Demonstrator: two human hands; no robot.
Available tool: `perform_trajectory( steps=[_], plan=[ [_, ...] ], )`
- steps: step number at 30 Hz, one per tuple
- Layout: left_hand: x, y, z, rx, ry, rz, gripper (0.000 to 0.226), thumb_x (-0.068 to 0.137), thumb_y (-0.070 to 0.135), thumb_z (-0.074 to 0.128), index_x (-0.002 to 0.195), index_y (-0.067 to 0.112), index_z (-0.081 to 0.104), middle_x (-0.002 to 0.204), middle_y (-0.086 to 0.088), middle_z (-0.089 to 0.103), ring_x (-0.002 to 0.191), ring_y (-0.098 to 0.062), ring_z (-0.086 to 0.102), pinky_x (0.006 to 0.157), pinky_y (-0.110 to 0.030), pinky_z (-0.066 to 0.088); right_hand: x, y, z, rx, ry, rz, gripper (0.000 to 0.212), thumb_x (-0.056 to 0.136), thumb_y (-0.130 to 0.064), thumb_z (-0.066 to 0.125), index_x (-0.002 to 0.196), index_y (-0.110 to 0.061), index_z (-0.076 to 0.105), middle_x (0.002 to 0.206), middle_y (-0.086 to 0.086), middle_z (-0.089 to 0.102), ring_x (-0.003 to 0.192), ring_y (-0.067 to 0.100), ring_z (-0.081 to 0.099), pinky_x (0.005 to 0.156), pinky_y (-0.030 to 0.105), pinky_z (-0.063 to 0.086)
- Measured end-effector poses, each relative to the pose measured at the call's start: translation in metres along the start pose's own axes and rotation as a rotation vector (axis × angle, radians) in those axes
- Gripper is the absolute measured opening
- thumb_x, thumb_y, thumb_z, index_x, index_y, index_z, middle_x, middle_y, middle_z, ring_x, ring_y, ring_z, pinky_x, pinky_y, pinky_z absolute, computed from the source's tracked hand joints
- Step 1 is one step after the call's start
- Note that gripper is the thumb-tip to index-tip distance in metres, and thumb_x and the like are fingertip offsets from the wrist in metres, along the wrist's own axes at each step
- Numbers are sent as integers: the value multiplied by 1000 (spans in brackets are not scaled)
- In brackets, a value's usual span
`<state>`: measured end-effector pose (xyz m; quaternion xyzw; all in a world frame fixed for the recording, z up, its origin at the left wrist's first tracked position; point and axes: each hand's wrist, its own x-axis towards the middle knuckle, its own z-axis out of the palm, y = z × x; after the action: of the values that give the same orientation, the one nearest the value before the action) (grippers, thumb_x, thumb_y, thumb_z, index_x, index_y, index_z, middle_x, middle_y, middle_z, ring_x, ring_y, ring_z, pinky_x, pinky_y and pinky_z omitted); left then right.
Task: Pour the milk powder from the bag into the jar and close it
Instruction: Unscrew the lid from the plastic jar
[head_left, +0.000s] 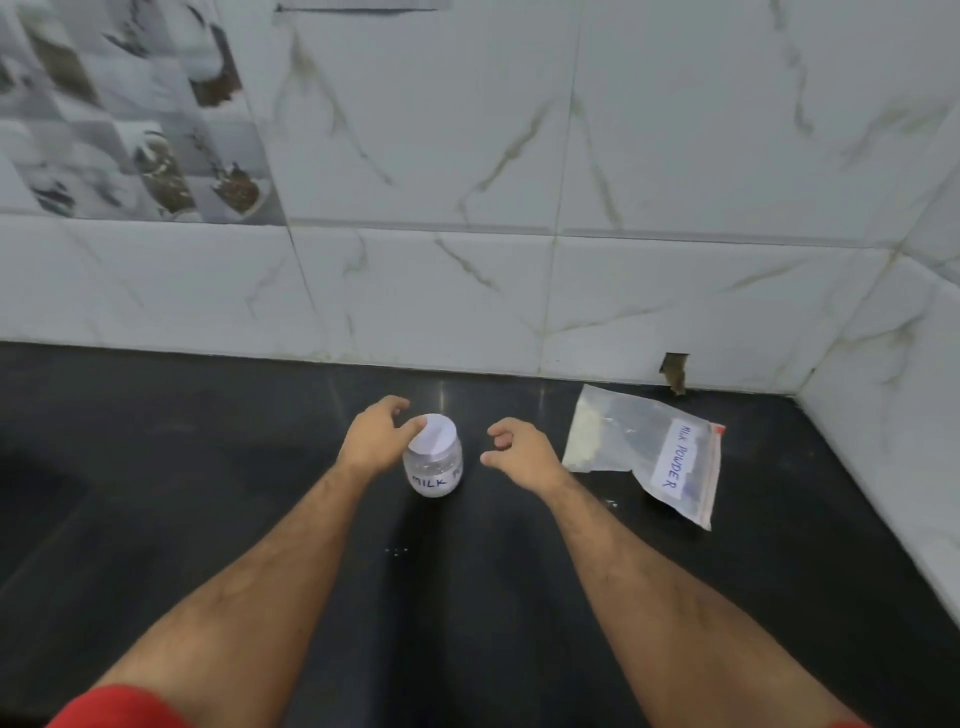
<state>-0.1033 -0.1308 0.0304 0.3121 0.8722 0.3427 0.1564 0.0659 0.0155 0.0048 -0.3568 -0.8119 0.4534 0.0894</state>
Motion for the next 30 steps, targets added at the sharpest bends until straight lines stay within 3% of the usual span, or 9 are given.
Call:
perform_trajectory(
  steps=[5, 11, 13, 15, 17, 20, 23, 27, 30],
  plan=[
    [-6, -37, 1, -249, -87, -152, 68, 91, 47, 61, 146, 13, 43, 149, -12, 48, 133, -25, 49, 109, -42, 42, 4, -6, 38, 17, -77, 70, 79, 80, -13, 80, 149, -12, 42, 147, 15, 51, 129, 25, 55, 103, 31, 46],
    [-10, -43, 9, -470, -276, -175, 76, 96, 48, 55, 157, 18, 21, 162, -3, 28, 143, -20, 36, 100, -41, 47, 2, -8, 60, 51, -104, 119, 94, 80, -2, 77, 158, -11, 24, 159, 13, 38, 142, 26, 43, 114, 38, 40],
    [-7, -47, 10, -468, -335, -150, 79, 95, 46, 58, 157, 19, 19, 162, 1, 28, 144, -20, 35, 99, -41, 46, 2, -11, 64, 44, -89, 123, 89, 80, 2, 75, 156, -10, 28, 157, 10, 42, 138, 27, 48, 113, 38, 42],
    [-5, -46, 11, -451, -389, -96, 76, 93, 41, 64, 156, 22, 25, 155, 3, 39, 140, -20, 40, 89, -34, 48, 1, -11, 66, 64, -83, 121, 80, 80, 7, 72, 150, -9, 38, 150, 8, 51, 135, 25, 51, 107, 34, 45],
    [-7, -46, 12, -452, -412, -38, 66, 91, 27, 70, 148, 22, 38, 139, 7, 54, 128, -16, 52, 81, -26, 51, -1, -11, 68, 112, -93, 123, 74, 80, 9, 69, 146, -12, 44, 144, 4, 56, 126, 20, 56, 88, 25, 49],
    [-3, -54, 14, -385, -401, 25, 81, 71, 29, 87, 140, 22, 46, 132, 5, 60, 119, -13, 59, 101, -40, 52, -8, -13, 70, 187, -80, 135, 68, 82, 6, 68, 143, -17, 48, 141, 0, 59, 113, 15, 56, 67, 17, 40],
    [1, -61, 20, -262, -366, 37, 105, 55, 50, 92, 143, 24, 41, 132, 10, 56, 123, -15, 54, 107, -44, 46, -17, -10, 69, 207, 4, 99, 61, 83, 7, 67, 138, -15, 54, 135, 2, 62, 110, 13, 58, 69, 17, 42],
    [-13, -37, 11, -164, -300, 74, 85, 67, 48, 85, 137, 23, 44, 119, 10, 56, 112, -16, 57, 97, -37, 51, -34, 1, 69, 206, 110, 53, 59, 80, -3, 76, 135, -14, 59, 131, 4, 65, 114, 18, 60, 93, 26, 46],
    [-16, -27, 8, -153, -334, 47, 73, 68, 56, 79, 125, 24, 49, 112, 8, 62, 103, -14, 63, 89, -34, 55, -49, 9, 67, 199, 158, 15, 59, 78, -11, 82, 133, -17, 60, 125, 1, 67, 113, 17, 61, 99, 31, 49]
  ],
)
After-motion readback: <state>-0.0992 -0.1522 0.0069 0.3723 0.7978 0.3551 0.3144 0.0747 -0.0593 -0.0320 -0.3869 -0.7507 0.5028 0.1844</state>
